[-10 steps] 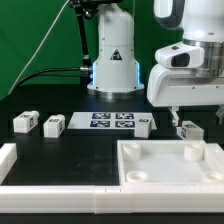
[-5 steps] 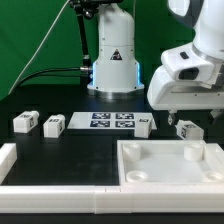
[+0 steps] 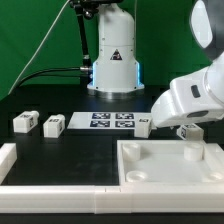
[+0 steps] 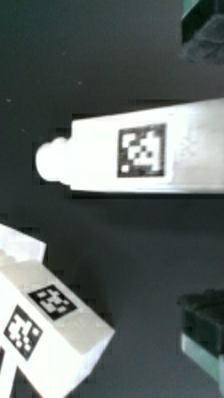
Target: Assemble one leg
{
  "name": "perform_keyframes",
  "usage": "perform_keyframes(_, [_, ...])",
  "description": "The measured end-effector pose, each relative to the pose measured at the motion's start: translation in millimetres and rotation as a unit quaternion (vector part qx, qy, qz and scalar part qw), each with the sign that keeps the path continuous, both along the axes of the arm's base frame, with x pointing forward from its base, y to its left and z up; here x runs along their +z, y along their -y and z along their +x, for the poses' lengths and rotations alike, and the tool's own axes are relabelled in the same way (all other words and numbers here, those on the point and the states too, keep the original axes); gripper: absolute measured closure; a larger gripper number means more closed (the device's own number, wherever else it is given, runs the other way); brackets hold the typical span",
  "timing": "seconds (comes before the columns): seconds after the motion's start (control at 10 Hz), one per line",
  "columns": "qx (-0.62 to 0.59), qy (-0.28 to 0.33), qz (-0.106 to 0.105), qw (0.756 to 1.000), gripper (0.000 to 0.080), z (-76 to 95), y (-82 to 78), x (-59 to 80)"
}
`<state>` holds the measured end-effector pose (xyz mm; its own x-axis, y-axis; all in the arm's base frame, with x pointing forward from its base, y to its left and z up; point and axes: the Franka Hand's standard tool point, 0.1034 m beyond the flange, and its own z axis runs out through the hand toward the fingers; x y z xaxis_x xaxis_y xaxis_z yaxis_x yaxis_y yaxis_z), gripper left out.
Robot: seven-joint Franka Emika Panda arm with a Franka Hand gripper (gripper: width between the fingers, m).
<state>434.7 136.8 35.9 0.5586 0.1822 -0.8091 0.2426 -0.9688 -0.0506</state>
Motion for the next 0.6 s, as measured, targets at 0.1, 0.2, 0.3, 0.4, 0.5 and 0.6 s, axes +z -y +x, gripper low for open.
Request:
perform_keyframes(0.1, [-0.001, 0.002, 0.001, 1.0, 0.015, 5.9, -1.7, -5.2])
perform_keyframes(0.2, [-0.001, 0.002, 0.001, 1.0, 0.015, 5.4, -1.3, -4.2])
perform_keyframes(0.3, [-0.001, 0.001, 0.001, 1.0, 0.015, 4.9, -0.9, -4.7])
perform_keyframes(0.4, [-0.002, 0.0, -0.001, 1.0, 0.015, 2.9, 1.1, -8.0])
perform_keyframes(0.5, [0.001, 0.001, 0.001, 1.0, 0.015, -2.8, -2.1, -13.4])
perform_keyframes(0.6, [0.004, 0.001, 0.002, 1.0, 0.015, -8.6, -4.0, -17.7])
